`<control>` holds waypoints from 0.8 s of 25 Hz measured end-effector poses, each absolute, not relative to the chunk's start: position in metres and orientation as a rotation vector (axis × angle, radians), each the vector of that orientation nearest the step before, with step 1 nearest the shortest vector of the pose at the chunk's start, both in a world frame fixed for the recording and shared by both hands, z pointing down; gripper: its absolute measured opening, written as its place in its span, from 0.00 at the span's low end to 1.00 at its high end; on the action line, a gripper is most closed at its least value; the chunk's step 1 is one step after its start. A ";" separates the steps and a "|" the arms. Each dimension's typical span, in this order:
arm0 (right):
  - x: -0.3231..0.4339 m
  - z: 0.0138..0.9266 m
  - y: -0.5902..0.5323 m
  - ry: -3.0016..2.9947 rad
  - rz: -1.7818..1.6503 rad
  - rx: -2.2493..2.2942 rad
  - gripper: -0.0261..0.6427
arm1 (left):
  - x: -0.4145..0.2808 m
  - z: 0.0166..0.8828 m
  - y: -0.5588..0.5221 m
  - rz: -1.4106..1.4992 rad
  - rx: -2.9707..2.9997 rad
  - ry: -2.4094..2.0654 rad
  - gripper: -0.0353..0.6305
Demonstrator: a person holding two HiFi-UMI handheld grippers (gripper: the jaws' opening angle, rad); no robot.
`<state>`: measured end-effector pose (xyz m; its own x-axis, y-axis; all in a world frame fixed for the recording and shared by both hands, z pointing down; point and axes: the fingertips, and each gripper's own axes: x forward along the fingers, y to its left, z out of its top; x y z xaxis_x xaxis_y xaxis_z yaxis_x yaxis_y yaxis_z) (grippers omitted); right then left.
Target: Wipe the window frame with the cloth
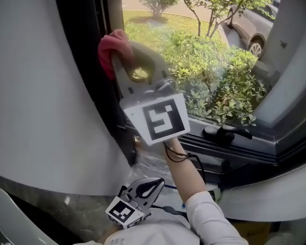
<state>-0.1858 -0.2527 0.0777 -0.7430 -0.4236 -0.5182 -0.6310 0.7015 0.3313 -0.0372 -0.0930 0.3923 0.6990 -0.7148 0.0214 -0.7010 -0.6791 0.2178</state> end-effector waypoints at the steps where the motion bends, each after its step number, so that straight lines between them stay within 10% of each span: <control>1: -0.186 0.078 -0.253 2.507 0.696 -0.824 0.15 | -0.037 0.390 -0.089 -0.098 2.708 -1.107 0.07; 20: -0.184 0.126 -0.256 2.501 0.561 -1.038 0.14 | -0.073 0.400 -0.058 -0.050 2.698 -0.807 0.07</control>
<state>-0.1842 -0.2562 0.1261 -0.6582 -0.5805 -0.4793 -0.7297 0.6488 0.2162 -0.0725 -0.0582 0.3995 0.8396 -0.5401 0.0583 -0.5288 -0.7879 0.3156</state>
